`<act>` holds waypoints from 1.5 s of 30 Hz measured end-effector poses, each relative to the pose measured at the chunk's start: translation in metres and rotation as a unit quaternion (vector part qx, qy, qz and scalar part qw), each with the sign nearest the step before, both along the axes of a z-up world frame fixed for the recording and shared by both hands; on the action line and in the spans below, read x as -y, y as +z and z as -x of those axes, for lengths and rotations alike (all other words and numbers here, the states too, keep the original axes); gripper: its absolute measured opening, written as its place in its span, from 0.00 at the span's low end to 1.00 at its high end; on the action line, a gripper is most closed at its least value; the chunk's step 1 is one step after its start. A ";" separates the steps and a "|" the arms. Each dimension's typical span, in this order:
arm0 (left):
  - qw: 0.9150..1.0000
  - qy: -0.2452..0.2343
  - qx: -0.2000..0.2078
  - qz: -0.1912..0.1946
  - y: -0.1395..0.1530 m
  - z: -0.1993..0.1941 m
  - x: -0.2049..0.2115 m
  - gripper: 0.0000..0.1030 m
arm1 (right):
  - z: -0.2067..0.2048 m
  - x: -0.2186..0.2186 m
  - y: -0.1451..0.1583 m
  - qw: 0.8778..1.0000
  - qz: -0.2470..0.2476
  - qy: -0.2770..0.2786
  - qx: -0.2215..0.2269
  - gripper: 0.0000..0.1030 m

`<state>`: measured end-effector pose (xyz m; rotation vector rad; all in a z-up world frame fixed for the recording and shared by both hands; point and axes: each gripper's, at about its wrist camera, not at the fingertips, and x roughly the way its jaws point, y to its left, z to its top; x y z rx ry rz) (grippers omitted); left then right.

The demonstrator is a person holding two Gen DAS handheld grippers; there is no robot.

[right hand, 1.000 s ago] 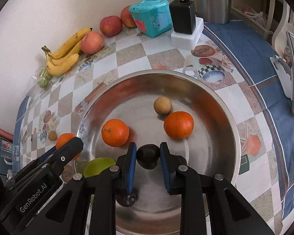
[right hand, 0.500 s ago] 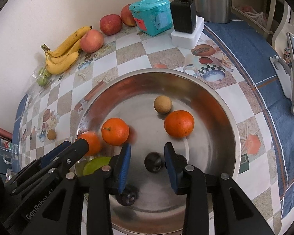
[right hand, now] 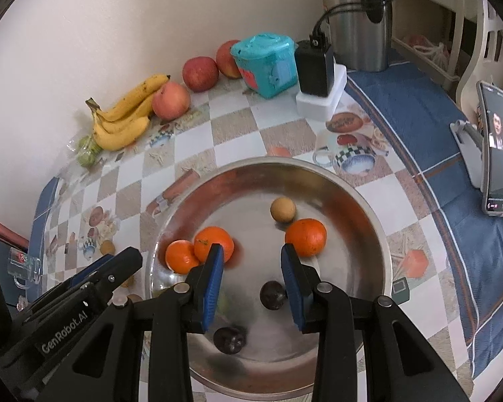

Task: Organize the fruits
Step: 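Open the left gripper to drop the tangerine into the bowl, then move both open grippers back from the bowl toward the remaining fruit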

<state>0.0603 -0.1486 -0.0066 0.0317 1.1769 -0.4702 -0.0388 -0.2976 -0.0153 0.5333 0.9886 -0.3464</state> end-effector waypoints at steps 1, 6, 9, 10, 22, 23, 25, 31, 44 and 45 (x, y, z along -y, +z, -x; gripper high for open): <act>1.000 0.006 0.001 -0.003 0.001 -0.001 -0.003 0.43 | 0.000 -0.001 0.002 1.000 0.002 0.001 0.002 0.35; 0.999 0.041 -0.001 -0.011 0.008 -0.007 -0.023 0.43 | 0.001 -0.004 0.007 1.000 0.009 0.007 0.004 0.35; 0.998 0.056 0.002 -0.014 0.012 -0.009 -0.031 0.43 | 0.000 -0.007 0.007 1.000 0.011 0.011 0.000 0.35; 0.998 0.062 0.002 -0.013 0.013 -0.011 -0.035 0.43 | 0.000 -0.008 0.007 1.000 0.012 0.013 -0.001 0.35; 0.996 0.083 -0.009 -0.020 0.012 -0.015 -0.047 0.62 | -0.003 -0.016 0.008 0.999 0.024 0.027 -0.006 0.43; 0.996 0.083 -0.010 -0.023 0.011 -0.015 -0.047 0.62 | -0.003 -0.016 0.008 0.999 0.025 0.027 -0.008 0.50; 0.996 0.086 -0.016 -0.030 0.007 -0.016 -0.048 0.69 | -0.004 -0.016 0.005 0.999 0.025 0.028 -0.012 0.52; 0.992 0.101 -0.046 -0.055 -0.012 -0.019 -0.053 0.83 | -0.007 -0.017 -0.006 0.998 0.035 0.030 -0.039 0.67; 0.989 0.116 -0.049 -0.082 -0.024 -0.022 -0.060 0.99 | -0.014 -0.026 -0.023 0.995 0.045 0.053 -0.070 0.85; 0.988 0.117 -0.048 -0.083 -0.024 -0.022 -0.060 1.00 | -0.014 -0.026 -0.023 0.995 0.045 0.054 -0.071 0.85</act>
